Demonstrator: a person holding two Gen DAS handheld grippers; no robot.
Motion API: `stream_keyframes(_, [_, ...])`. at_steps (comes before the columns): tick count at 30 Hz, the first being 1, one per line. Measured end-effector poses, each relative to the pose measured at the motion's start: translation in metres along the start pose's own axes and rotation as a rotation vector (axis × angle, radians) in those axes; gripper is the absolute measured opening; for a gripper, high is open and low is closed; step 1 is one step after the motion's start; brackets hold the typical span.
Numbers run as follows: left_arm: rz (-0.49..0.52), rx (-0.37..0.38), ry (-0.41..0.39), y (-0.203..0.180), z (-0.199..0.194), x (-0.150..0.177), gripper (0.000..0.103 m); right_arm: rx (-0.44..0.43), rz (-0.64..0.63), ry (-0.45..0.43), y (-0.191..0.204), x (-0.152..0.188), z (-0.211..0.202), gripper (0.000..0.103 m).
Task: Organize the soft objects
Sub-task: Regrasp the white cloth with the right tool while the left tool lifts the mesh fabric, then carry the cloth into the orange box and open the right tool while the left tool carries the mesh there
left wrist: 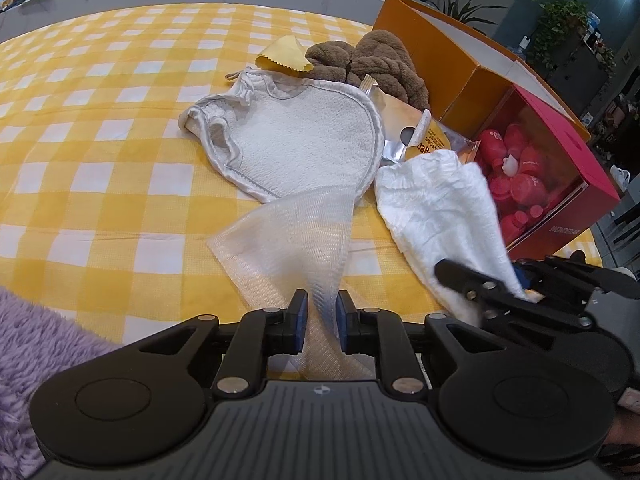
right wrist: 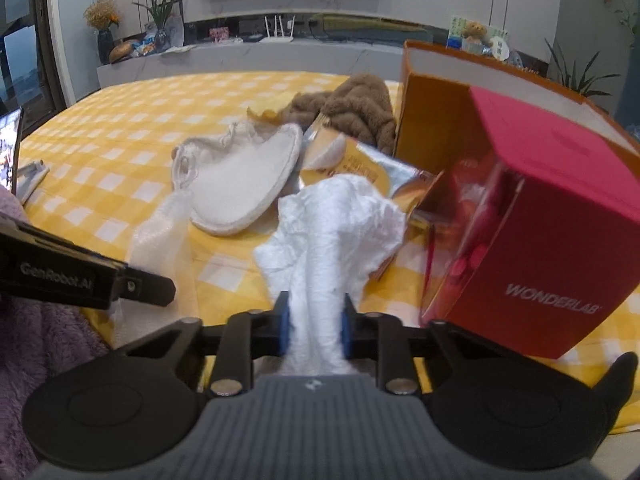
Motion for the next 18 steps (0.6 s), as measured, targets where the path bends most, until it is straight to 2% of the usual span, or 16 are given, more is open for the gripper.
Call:
stream_keyframes(7, [0.008, 0.051, -0.069, -0.006, -0.012, -0.003, 0.006, -0.016, 0.051, -0.044, -0.011, -0.011, -0.025, 0.020])
stream_keyframes(11, [0.024, 0.062, -0.123, -0.013, -0.025, -0.007, 0.004, -0.018, 0.066, -0.109, -0.017, -0.024, -0.048, 0.020])
stream_keyframes(18, [0.055, 0.129, -0.231, -0.041, -0.062, -0.029, 0.001, -0.029, 0.057, -0.219, -0.020, -0.053, -0.088, 0.020])
Point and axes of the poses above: each gripper's, at about its wrist camera, not at the fingertips, and z roughly the way its jaws point, y to its left, x to its underside, the point moved 8 cm from there along z, roughly the way its jaws point, and after that the axes turned 11 degrees about x, right-handed, at the moved point
